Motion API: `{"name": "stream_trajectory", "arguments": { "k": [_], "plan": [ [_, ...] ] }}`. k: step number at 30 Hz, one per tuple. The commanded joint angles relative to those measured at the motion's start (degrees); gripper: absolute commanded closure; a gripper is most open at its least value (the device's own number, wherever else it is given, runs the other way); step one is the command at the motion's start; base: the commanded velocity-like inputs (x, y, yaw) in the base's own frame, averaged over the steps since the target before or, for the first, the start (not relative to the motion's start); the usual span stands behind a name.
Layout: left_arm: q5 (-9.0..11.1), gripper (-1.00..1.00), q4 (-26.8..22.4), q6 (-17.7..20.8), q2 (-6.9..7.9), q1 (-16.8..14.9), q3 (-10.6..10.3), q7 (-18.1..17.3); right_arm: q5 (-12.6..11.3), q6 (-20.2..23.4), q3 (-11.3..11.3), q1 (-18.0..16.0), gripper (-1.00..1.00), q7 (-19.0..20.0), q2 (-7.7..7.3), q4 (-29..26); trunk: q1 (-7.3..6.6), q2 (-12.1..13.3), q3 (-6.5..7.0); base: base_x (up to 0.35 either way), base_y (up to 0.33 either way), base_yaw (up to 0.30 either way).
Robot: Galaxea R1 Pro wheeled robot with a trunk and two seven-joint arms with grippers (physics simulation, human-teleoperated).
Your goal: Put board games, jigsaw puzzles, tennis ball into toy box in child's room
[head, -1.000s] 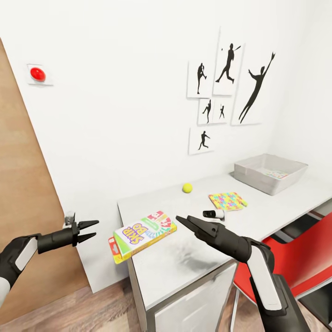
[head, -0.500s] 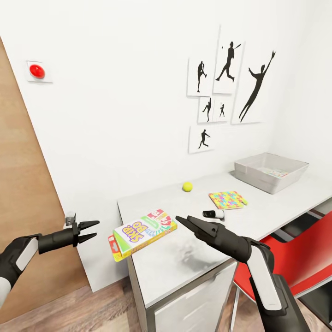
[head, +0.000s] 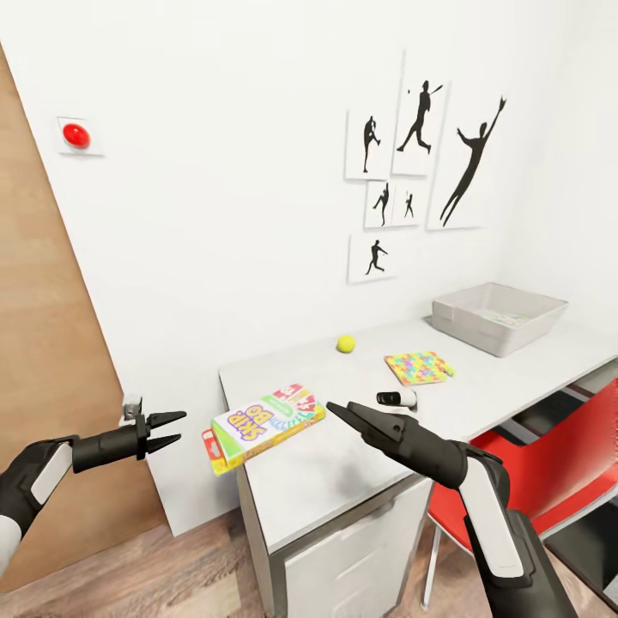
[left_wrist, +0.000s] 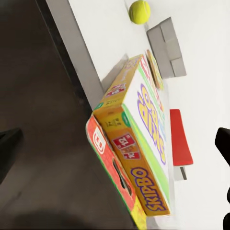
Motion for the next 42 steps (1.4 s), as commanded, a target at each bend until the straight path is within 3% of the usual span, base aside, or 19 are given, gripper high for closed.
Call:
{"name": "stream_trajectory", "arguments": {
  "k": [1,31,38,42],
  "plan": [
    [0.1,-1.0,0.0,0.3,0.01,0.0,0.0,-0.1,0.2,0.2,-0.1,-0.1,-1.0,0.2,0.03,0.0,-0.02,0.0,-0.06,-0.119,-0.038,0.0],
    [0.1,-1.0,0.0,0.2,-0.85,0.0,0.0,-0.2,0.2,0.2,-0.1,0.0,-1.0,0.2,0.06,0.0,-0.02,0.0,-0.06,-0.029,-0.077,0.0],
    [0.1,-1.0,0.0,0.2,-0.86,0.0,0.0,-0.2,0.2,0.2,-0.2,0.0,-1.0,0.2,0.06,0.0,1.52,-2.8,-1.32,0.0,0.0,0.0],
    [0.1,-1.0,0.0,0.3,-0.81,0.0,0.0,-0.2,0.2,0.2,-0.2,0.0,-1.0,0.2,0.06,0.0,1.73,-3.2,-1.49,0.0,0.0,0.0]
  ]
}}
